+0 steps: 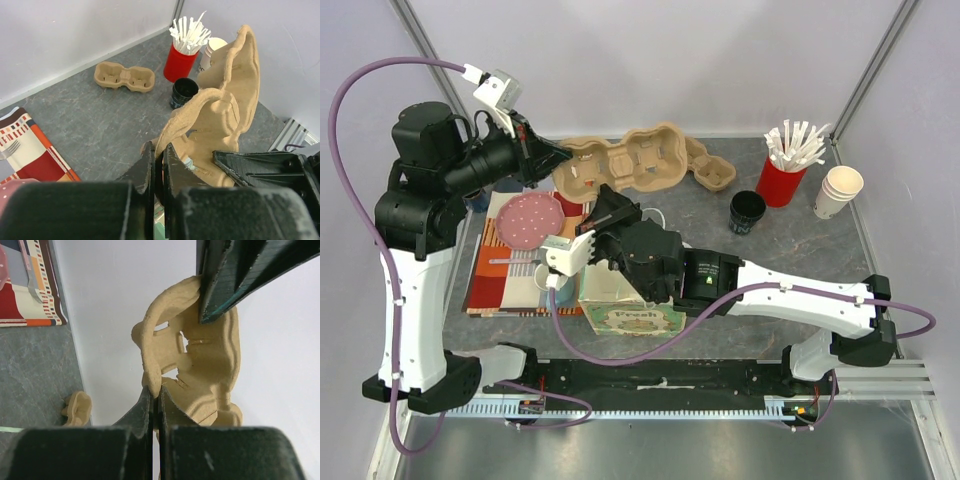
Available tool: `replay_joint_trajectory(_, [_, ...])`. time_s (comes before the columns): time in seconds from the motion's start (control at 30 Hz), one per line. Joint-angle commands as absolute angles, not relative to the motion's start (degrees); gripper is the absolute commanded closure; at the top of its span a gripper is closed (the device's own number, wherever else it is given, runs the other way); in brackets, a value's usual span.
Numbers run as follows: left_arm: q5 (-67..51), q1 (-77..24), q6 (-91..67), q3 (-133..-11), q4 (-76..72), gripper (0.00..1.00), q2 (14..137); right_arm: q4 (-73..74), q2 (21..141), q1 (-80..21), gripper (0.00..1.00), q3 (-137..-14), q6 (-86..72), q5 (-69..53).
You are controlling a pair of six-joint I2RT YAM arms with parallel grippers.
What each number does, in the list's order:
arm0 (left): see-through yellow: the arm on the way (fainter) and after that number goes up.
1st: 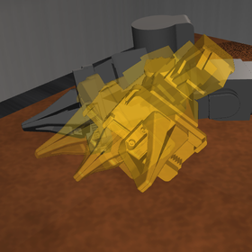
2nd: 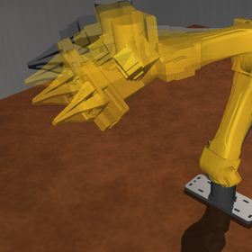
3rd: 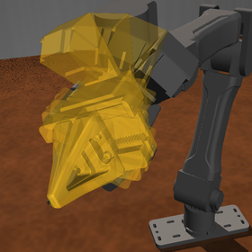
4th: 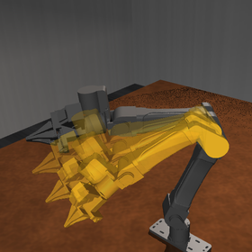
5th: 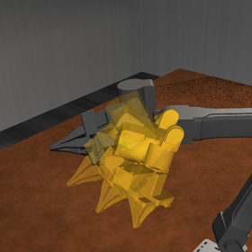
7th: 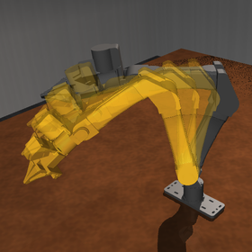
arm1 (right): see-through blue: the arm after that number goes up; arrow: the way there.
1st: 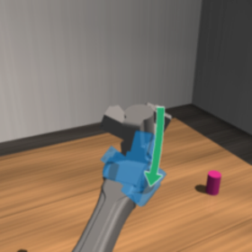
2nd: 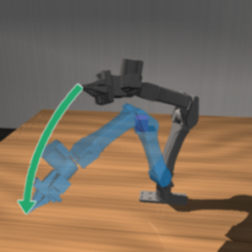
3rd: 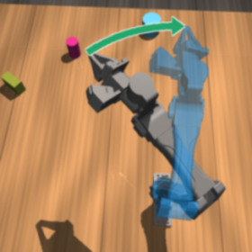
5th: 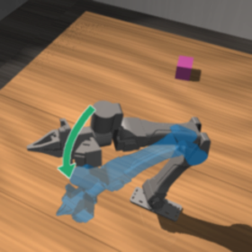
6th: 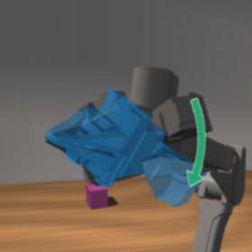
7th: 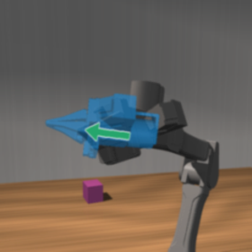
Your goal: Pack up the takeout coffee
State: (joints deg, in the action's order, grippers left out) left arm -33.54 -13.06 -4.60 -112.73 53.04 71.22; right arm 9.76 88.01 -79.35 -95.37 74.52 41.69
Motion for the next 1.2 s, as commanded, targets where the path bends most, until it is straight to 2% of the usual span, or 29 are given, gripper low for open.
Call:
replay_joint_trajectory(0.0, [-38.3, -13.1, -5.9, -112.6, 52.7, 0.98, 71.0, 8.6, 88.1, -79.1, 0.96, -101.0, 68.6, 39.7])
replay_joint_trajectory(0.03, [-38.0, -13.1, -6.1, -112.7, 52.3, 0.98, 71.0, 9.5, 88.4, -78.8, 0.8, -101.5, 66.2, 39.2])
replay_joint_trajectory(0.07, [-37.3, -13.0, -6.5, -112.8, 52.0, 0.98, 70.8, 10.5, 88.5, -78.7, 0.38, -101.9, 63.9, 38.4])
replay_joint_trajectory(0.17, [-33.8, -13.1, -7.2, -113.3, 50.6, 0.98, 71.1, 15.8, 88.0, -78.7, 0.02, -103.4, 54.0, 32.6])
replay_joint_trajectory(0.3, [-28.2, -12.8, -8.3, -114.8, 48.1, 0.98, 71.5, 19.9, 84.3, -78.8, 0.02, -106.5, 36.3, 20.0])
replay_joint_trajectory(0.33, [-27.4, -12.8, -9.0, -115.0, 46.6, 0.98, 71.6, 19.1, 83.2, -78.7, 0.02, -106.2, 28.2, 15.1])
replay_joint_trajectory(0.43, [-24.7, -12.7, -10.6, -114.5, 44.5, 0.98, 71.8, 12.2, 78.8, -78.8, 0.02, -102.4, 14.0, 12.2])
replay_joint_trajectory(0.5, [-25.2, -12.7, -11.5, -113.4, 43.4, 0.98, 71.6, 6.4, 76.1, -78.7, 0.05, -99.2, 7.4, 16.7])
replay_joint_trajectory(0.53, [-25.7, -12.7, -11.7, -111.8, 42.5, 0.98, 71.5, 5.3, 75.6, -78.7, 0.1, -98.6, 5.1, 19.5])
replay_joint_trajectory(0.63, [-25.8, -12.8, -11.4, -109.8, 42.0, 0.98, 70.9, 6.6, 76.3, -78.8, 0.18, -100.4, 0.6, 39.7])
replay_joint_trajectory(0.67, [-25.8, -12.8, -11.3, -109.3, 41.6, 0.98, 70.8, 7.4, 78.2, -78.8, 0.18, -102.5, 2.2, 46.3])
replay_joint_trajectory(0.73, [-26.1, -12.7, -11.0, -108.4, 41.4, 0.98, 71.1, 8.3, 81.3, -78.9, 0.17, -106.2, 5.7, 51.3])
replay_joint_trajectory(0.9, [-26.7, -12.8, -9.8, -107.4, 40.9, 0.98, 71.2, 14.7, 95.7, -78.6, 0.11, -126.8, 16.6, 65.4])
replay_joint_trajectory(1.03, [-27.8, -12.8, -9.3, -107.4, 40.5, 0.98, 71.5, 15.6, 98.7, -78.0, 0.11, -129.2, 16.0, 67.2])
replay_joint_trajectory(1.13, [-28.7, -12.9, -9.0, -107.6, 40.4, 0.98, 71.6, 22.6, 101.9, -75.8, 0.11, -134.7, 10.1, 64.5])
replay_joint_trajectory(1.17, [-28.9, -13.0, -8.8, -107.5, 40.5, 0.98, 71.7, 29.9, 103.9, -74.7, 0.12, -139.6, 6.7, 62.8])
